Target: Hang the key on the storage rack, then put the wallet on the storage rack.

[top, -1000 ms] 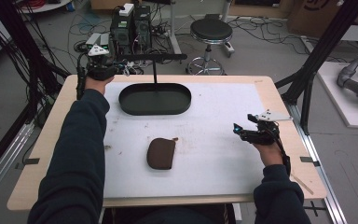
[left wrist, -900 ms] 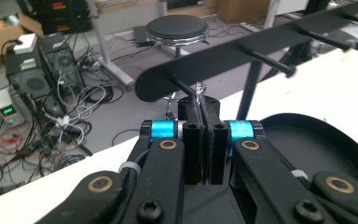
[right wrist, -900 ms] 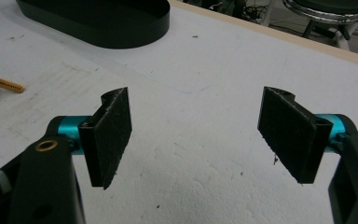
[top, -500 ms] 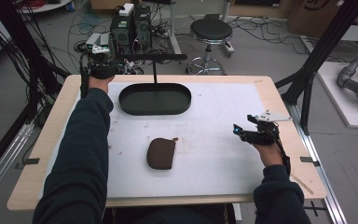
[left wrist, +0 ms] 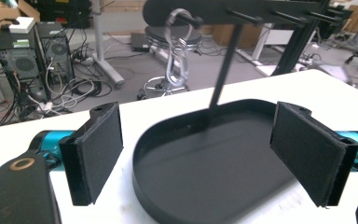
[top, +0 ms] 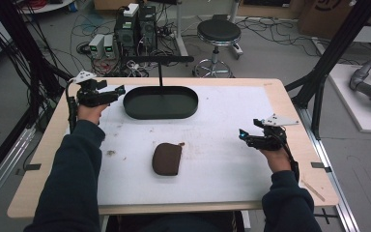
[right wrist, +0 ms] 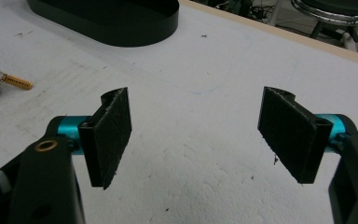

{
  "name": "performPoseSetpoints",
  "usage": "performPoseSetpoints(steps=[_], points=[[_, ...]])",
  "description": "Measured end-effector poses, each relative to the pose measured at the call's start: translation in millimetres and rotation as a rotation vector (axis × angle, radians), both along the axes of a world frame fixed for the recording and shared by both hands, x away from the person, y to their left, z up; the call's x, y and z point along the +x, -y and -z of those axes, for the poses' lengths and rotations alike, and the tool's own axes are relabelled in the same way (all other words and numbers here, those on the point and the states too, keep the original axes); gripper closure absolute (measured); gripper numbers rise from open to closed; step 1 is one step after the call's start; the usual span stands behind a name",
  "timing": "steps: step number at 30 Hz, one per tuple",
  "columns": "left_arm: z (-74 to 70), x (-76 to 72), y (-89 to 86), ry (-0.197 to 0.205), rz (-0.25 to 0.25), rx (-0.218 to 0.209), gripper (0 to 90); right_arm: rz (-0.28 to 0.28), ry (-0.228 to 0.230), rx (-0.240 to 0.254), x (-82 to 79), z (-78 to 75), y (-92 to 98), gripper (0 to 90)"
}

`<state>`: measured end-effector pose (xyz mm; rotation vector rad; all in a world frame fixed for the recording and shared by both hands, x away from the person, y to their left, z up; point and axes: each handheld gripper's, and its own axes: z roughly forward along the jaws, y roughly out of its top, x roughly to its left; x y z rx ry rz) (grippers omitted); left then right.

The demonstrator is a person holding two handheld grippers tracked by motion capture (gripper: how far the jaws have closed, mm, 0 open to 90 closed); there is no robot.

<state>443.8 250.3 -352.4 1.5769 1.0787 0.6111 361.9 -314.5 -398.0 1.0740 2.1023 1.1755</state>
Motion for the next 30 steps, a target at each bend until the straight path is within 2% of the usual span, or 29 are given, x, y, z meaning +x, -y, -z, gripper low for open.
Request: performPoseSetpoints(steps=[5,8,11,12,13,18,24,28,30], points=[[4.7,-24.5,0.7,0.014,0.013,0.024,16.9,0.003,0.001,0.003,-0.2,-0.6,-1.8,25.1],[6.8,-32.0,1.4,0.021,0.024,0.040,16.9,0.008,0.002,0.003,-0.4,-0.8,-2.9,24.1],[13.1,-44.1,3.9,0.024,0.050,0.076,17.2,0.016,0.003,-0.003,0.7,0.1,-5.4,21.8],[13.1,-44.1,3.9,0.024,0.050,0.076,17.2,0.016,0.003,-0.003,0.7,0.1,-5.4,21.8],[18.7,-52.0,4.6,0.026,0.068,0.080,17.2,0.019,0.005,-0.006,0.5,0.1,-6.6,21.7],[28.5,-66.6,6.3,0.029,0.082,0.091,17.2,0.016,0.009,-0.008,-0.6,-0.6,-10.0,21.7],[30.1,-77.4,6.2,0.039,0.095,0.072,17.2,0.016,0.008,-0.006,-1.1,-0.9,-10.7,21.7],[32.8,-82.7,8.3,0.030,0.109,0.081,17.2,0.017,0.009,-0.004,-1.6,-0.9,-11.1,21.7],[37.3,-88.1,10.3,0.025,0.124,0.071,17.2,0.015,0.007,-0.011,-1.3,-0.5,-11.6,21.7]])
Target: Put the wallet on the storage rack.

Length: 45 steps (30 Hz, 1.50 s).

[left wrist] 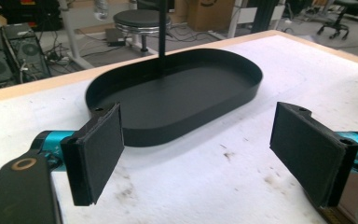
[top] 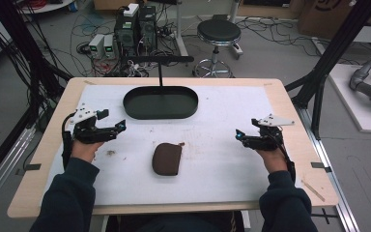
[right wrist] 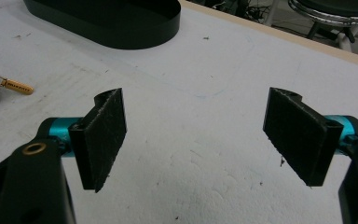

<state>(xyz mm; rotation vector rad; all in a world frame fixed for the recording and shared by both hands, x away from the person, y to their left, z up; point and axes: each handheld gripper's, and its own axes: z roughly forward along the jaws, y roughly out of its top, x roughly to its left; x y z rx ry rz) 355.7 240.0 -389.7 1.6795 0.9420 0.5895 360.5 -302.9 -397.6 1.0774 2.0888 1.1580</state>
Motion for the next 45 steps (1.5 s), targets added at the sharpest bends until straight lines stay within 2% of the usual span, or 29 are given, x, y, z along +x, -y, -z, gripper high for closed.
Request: performPoseSetpoints(steps=[2,5,6,11,14,16,23,25,29,31,32,34,36,41,45], points=[[4.5,-4.4,2.9,-0.010,0.010,-0.010,17.1,0.000,-0.002,0.002,0.1,0.3,-0.9,21.7],[8.3,-7.5,7.6,-0.029,0.029,-0.002,17.0,-0.006,-0.005,-0.004,0.3,0.8,-2.3,21.7],[10.6,-11.1,16.0,-0.051,0.067,0.020,17.0,-0.010,-0.003,-0.007,0.4,0.7,-3.1,21.7],[17.4,-28.7,37.4,-0.077,0.151,0.032,16.9,-0.025,-0.002,-0.010,-0.1,0.6,-5.8,21.7],[21.5,-36.5,45.3,-0.087,0.169,0.033,16.9,-0.031,-0.001,-0.010,-0.5,0.7,-7.1,21.8],[27.4,-45.1,57.6,-0.099,0.191,0.045,16.9,-0.036,0.004,-0.013,-1.2,-0.1,-7.2,21.8],[37.9,-48.3,74.9,-0.145,0.236,0.059,16.9,-0.045,0.001,-0.007,-1.7,-1.0,-11.1,21.8],[43.4,-48.1,81.3,-0.175,0.261,0.066,16.9,-0.048,0.005,-0.014,-0.7,-0.9,-11.6,21.8],[50.3,-46.9,89.4,-0.216,0.283,0.107,16.9,-0.049,0.003,-0.014,-0.3,-0.7,-12.4,21.8],[53.8,-46.2,93.3,-0.241,0.274,0.136,17.1,-0.049,0.004,-0.012,-0.5,-1.0,-12.2,21.8],[55.7,-44.9,94.2,-0.265,0.270,0.126,17.3,-0.047,0.003,-0.010,-0.7,-1.1,-12.1,21.8],[56.0,-43.2,95.3,-0.280,0.264,0.119,17.3,-0.045,0.002,-0.007,-1.4,-1.7,-11.6,21.8],[55.9,-41.4,97.8,-0.277,0.257,0.126,17.3,-0.046,0.009,-0.008,-1.5,-2.0,-11.2,21.8],[57.0,-33.8,104.5,-0.282,0.243,0.112,17.3,-0.044,0.009,-0.008,-1.3,-2.5,-11.5,21.8],[55.2,-24.3,115.2,-0.278,0.222,0.128,17.3,-0.043,0.010,-0.004,-0.9,-3.0,-11.9,21.8]])
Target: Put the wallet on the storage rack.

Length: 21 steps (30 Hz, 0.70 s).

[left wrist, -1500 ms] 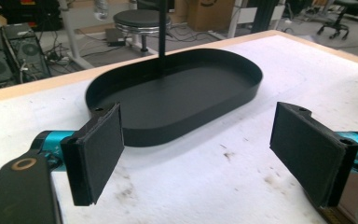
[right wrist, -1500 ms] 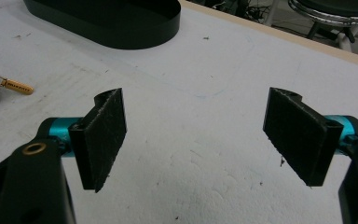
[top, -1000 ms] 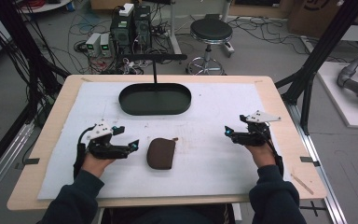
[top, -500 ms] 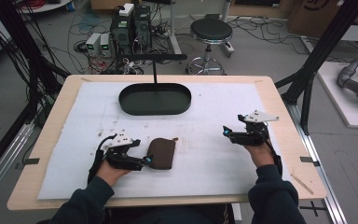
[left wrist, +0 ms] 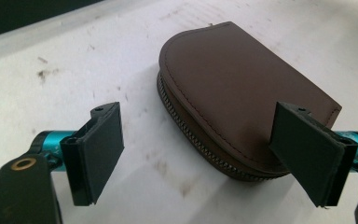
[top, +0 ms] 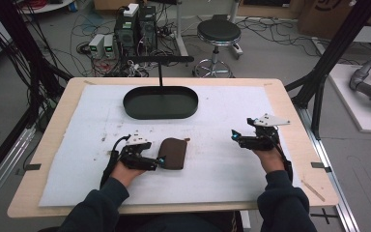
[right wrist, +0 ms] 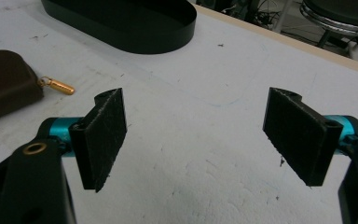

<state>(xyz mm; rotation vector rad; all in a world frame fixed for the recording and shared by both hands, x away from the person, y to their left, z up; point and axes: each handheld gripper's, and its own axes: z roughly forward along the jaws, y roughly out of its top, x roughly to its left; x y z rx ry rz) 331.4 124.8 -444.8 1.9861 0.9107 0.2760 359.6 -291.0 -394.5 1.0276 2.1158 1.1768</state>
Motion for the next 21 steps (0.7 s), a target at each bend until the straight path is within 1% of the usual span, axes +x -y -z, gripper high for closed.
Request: performPoseSetpoints(steps=[1,5,8,13,14,15,16,17,18,19,20,21], points=[[0.1,1.8,4.0,0.004,-0.010,-0.002,17.3,-0.001,0.001,-0.003,0.1,-0.1,0.2,21.8],[0.4,7.9,16.1,0.011,-0.022,-0.001,17.7,0.002,-0.003,0.001,0.5,0.1,0.5,21.8],[0.7,11.9,23.2,0.006,-0.023,0.000,17.7,0.003,-0.001,0.000,0.3,0.0,0.7,21.8],[-0.8,18.4,32.2,0.012,-0.024,0.002,17.8,0.002,-0.001,0.000,0.3,0.4,-0.9,21.8],[-1.5,18.8,31.8,0.018,-0.023,-0.001,18.0,-0.003,0.000,-0.007,0.5,0.6,-0.9,21.8],[-2.4,18.6,30.7,0.028,-0.026,-0.012,19.0,-0.002,-0.002,-0.004,0.5,0.9,-1.8,21.8],[-3.9,18.4,27.9,0.040,-0.025,-0.016,21.9,-0.005,-0.004,-0.007,0.7,1.1,-2.1,21.8],[-3.9,18.4,27.9,0.040,-0.025,-0.016,22.9,-0.006,-0.004,-0.005,0.7,1.4,-3.0,21.8],[-8.3,17.0,18.8,0.064,-0.030,-0.039,22.9,-0.009,-0.005,-0.005,0.6,1.7,-4.2,21.8],[-8.3,17.0,18.8,0.064,-0.030,-0.039,22.9,-0.009,-0.005,-0.005,0.6,1.7,-4.2,21.8],[-14.3,15.7,4.9,0.098,-0.039,-0.044,22.9,-0.020,-0.011,0.004,0.4,2.4,-9.1,21.8],[-17.3,15.1,-2.8,0.113,-0.052,-0.053,22.7,-0.030,-0.011,-0.001,0.6,2.8,-12.0,21.8]])
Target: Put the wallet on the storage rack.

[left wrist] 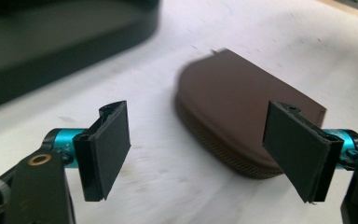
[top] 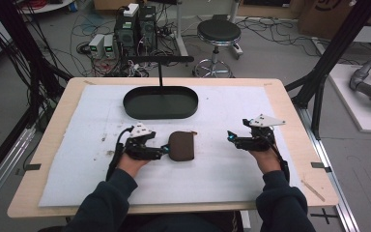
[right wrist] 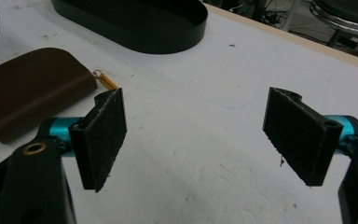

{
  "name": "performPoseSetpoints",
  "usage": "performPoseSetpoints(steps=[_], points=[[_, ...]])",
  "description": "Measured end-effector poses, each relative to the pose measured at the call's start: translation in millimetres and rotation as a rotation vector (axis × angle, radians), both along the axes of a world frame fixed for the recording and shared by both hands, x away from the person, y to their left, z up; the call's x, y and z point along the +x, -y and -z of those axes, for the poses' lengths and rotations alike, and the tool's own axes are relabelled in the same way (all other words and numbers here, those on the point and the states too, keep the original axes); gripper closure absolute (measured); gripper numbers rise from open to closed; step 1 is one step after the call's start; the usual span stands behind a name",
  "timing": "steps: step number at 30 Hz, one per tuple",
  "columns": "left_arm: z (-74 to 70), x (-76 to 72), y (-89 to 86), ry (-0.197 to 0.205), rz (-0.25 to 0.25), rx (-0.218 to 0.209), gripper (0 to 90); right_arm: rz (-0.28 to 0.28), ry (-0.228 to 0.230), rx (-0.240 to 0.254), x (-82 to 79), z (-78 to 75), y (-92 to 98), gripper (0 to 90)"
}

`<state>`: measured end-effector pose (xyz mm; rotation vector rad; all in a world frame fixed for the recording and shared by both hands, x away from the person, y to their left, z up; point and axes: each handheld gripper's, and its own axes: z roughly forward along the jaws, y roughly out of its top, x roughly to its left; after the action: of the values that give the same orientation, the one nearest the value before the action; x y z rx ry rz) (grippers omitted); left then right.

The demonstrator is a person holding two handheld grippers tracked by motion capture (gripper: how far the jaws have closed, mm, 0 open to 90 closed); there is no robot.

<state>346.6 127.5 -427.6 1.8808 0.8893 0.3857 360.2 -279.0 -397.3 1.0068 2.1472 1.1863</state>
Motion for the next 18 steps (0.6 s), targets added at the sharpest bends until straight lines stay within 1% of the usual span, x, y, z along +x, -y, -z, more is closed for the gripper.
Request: performPoseSetpoints(steps=[1,2,3,4,5,7,8,9,10,11,12,14,15,16,17,18], points=[[-3.0,-0.2,-8.9,0.016,-0.004,-0.002,22.1,-0.005,-0.005,0.005,0.2,0.3,-4.2,21.9],[-3.0,-0.2,-8.9,0.016,-0.004,-0.002,21.6,-0.014,-0.015,0.010,0.6,0.4,-8.6,23.1],[-7.9,-1.4,-25.2,0.040,-0.030,-0.007,21.2,-0.021,-0.023,0.016,0.9,0.5,-13.7,24.4],[-10.6,-2.2,-35.0,0.051,-0.042,-0.008,20.5,-0.034,-0.027,0.017,1.0,0.6,-17.2,24.4],[-13.4,-3.6,-46.6,0.070,-0.065,-0.008,19.7,-0.038,-0.028,0.025,0.9,0.9,-23.1,24.3],[-17.0,-6.1,-64.3,0.098,-0.098,-0.002,19.4,-0.055,-0.034,0.022,0.7,2.1,-36.2,23.2],[-17.0,-6.1,-64.3,0.098,-0.098,-0.002,19.4,-0.057,-0.038,0.016,0.5,3.2,-42.4,23.2],[-18.5,-7.8,-77.7,0.115,-0.125,0.005,19.4,-0.064,-0.040,0.007,0.8,4.6,-48.0,22.5],[-18.7,-8.7,-84.6,0.120,-0.142,0.004,19.4,-0.065,-0.045,0.005,0.8,5.8,-52.4,22.1],[-18.7,-8.7,-84.6,0.120,-0.142,0.004,19.4,-0.065,-0.050,0.000,0.9,7.2,-57.8,22.0],[-17.4,-10.4,-98.3,0.131,-0.174,0.005,19.4,-0.063,-0.058,-0.001,0.5,8.7,-64.2,22.0],[-15.8,-10.6,-107.2,0.128,-0.203,-0.003,19.4,-0.065,-0.065,0.000,0.9,10.3,-73.1,21.7],[-15.8,-10.6,-107.2,0.128,-0.203,-0.003,19.4,-0.064,-0.067,0.001,1.0,10.5,-77.4,21.7],[-15.8,-10.4,-112.9,0.127,-0.218,-0.004,19.4,-0.065,-0.070,0.007,1.1,10.7,-81.3,21.7],[-16.1,-10.4,-114.5,0.130,-0.224,-0.008,19.4,-0.065,-0.075,0.017,1.2,11.1,-85.2,21.7],[-16.7,-10.6,-115.7,0.133,-0.225,-0.008,19.4,-0.069,-0.078,0.017,1.7,11.5,-89.1,21.7]])
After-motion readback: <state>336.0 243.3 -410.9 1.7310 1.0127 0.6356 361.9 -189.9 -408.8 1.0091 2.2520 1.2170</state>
